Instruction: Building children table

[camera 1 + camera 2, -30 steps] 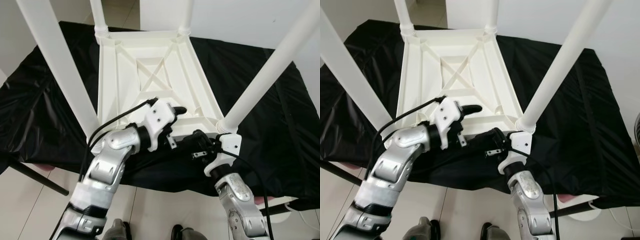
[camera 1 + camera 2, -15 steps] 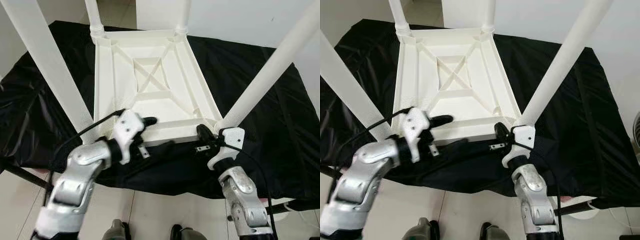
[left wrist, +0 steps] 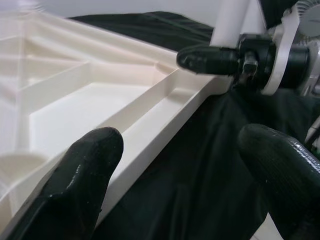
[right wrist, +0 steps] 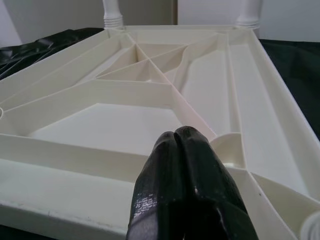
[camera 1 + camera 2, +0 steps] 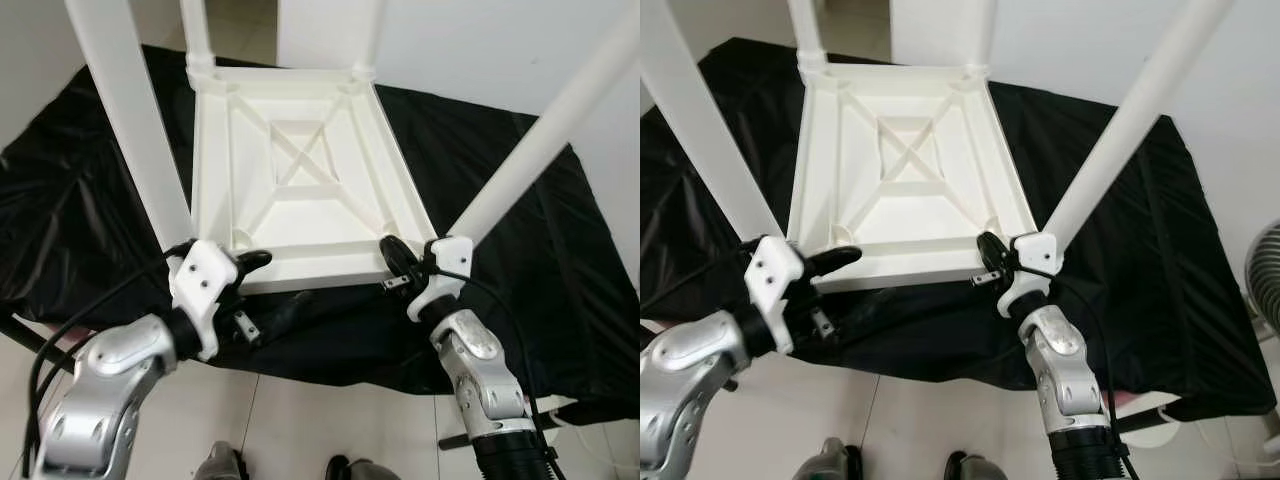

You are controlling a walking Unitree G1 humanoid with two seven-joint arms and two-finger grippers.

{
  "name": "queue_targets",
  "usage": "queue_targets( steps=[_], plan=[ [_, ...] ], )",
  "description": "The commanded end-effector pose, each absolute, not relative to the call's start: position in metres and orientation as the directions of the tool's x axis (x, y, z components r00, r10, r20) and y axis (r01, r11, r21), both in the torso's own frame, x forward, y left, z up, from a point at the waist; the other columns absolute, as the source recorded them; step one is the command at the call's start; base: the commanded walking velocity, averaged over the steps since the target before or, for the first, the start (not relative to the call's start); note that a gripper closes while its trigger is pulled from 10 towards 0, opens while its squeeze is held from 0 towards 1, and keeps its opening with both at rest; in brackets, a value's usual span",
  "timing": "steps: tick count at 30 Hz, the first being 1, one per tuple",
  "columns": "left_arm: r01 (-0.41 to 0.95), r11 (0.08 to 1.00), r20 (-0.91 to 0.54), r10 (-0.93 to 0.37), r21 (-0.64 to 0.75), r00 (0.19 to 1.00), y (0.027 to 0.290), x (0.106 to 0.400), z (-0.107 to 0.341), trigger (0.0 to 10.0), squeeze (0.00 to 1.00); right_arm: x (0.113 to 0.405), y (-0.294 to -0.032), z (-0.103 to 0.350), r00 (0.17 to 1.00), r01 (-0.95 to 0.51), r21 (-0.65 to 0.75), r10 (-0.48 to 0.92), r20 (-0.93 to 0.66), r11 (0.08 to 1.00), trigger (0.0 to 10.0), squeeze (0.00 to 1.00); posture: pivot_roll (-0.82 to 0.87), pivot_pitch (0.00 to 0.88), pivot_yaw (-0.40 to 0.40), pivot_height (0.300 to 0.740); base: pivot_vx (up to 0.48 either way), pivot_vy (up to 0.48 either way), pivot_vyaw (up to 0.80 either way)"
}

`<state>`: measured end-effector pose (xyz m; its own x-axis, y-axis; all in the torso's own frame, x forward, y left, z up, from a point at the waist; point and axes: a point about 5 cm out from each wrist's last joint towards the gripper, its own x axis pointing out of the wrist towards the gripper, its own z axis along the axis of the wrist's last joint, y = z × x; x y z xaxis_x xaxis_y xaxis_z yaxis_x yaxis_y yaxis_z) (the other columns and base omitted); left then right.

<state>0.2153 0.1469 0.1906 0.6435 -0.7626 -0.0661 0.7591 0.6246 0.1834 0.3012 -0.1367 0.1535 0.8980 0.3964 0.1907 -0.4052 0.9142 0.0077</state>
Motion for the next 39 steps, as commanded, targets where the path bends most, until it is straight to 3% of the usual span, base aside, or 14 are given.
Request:
queue_targets(
  steps=[1,20,33,35,39],
  plan=[
    [0.756,0.63,-0.077,-0.757,0.178,0.649,0.151,0.209,0.192,10.0,0.0,0.303,-0.135,0.15,0.89,-0.428,0.002,0.421,0.178,0.904,10.0,0.0,0.3,0.125,-0.129,0.74,0.0,0.0,0.0],
    [0.583,0.775,-0.24,-0.534,0.245,0.811,0.213,0.173,0.187,10.0,0.0,0.322,-0.114,0.147,0.828,-0.541,-0.004,0.533,0.176,0.841,10.0,0.0,0.42,0.146,-0.199,0.74,0.0,0.0,0.0],
    [0.461,0.821,-0.268,-0.386,0.336,0.883,0.261,0.189,0.191,10.0,0.0,0.309,-0.115,0.142,0.831,-0.534,0.01,0.523,0.188,0.845,10.0,0.0,0.36,0.141,-0.159,0.74,0.0,0.0,0.0],
    [0.377,0.851,-0.214,-0.317,0.366,0.924,0.274,0.212,0.195,10.0,0.0,0.299,-0.12,0.139,0.85,-0.503,0.019,0.49,0.192,0.864,10.0,0.0,0.33,0.136,-0.145,0.74,0.0,0.0,0.0],
    [0.334,0.871,-0.169,-0.291,0.361,0.942,0.277,0.23,0.198,10.0,0.0,0.293,-0.125,0.139,0.867,-0.471,0.027,0.458,0.197,0.882,10.0,0.0,0.3,0.134,-0.127,0.74,0.0,0.0,0.0]
  ],
)
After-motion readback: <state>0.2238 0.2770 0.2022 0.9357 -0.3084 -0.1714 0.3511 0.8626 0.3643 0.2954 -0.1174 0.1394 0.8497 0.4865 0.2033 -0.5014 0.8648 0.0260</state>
